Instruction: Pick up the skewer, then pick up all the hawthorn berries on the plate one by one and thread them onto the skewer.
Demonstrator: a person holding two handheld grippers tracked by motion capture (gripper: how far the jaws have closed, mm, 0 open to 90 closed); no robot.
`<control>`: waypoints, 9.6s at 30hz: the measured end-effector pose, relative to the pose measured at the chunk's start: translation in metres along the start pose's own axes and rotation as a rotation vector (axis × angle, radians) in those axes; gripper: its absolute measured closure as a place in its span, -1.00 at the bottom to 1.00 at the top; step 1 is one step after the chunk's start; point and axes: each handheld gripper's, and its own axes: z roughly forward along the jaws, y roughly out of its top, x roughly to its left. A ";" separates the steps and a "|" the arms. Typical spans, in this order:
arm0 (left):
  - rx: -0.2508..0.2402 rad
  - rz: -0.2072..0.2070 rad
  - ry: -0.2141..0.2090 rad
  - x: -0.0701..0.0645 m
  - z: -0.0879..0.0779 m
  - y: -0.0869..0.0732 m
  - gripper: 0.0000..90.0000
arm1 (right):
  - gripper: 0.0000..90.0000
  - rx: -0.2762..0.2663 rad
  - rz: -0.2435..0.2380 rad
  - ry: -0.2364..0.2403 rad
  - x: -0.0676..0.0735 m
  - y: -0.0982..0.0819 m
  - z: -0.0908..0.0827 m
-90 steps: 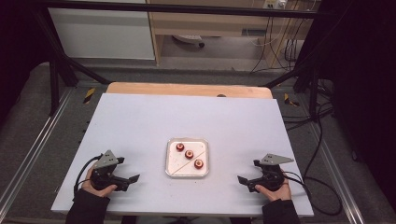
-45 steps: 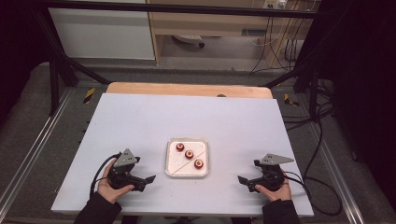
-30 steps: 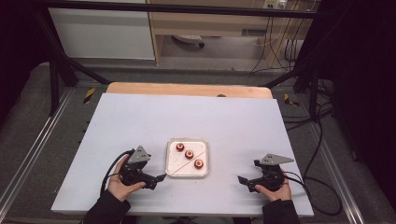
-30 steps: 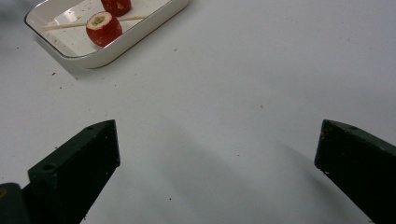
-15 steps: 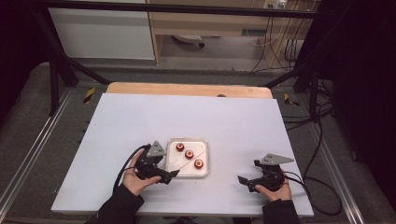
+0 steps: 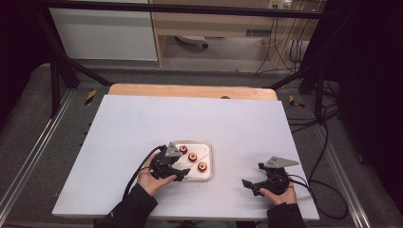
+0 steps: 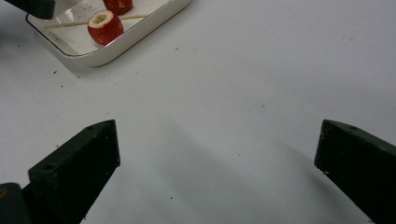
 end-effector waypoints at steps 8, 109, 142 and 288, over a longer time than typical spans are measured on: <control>0.010 0.012 -0.014 -0.003 0.007 0.000 0.28 | -0.98 0.002 -0.001 0.003 0.000 0.000 0.000; -0.075 0.092 -0.131 -0.034 -0.016 0.009 0.97 | -0.85 0.079 -0.362 -0.065 0.060 0.042 0.020; 0.035 0.213 -0.163 -0.061 -0.001 0.044 0.97 | 0.03 0.190 -0.966 -0.060 0.095 0.064 0.037; -0.104 -0.022 -0.029 -0.002 -0.060 -0.068 0.96 | -0.69 0.301 -0.094 0.001 0.096 0.130 0.083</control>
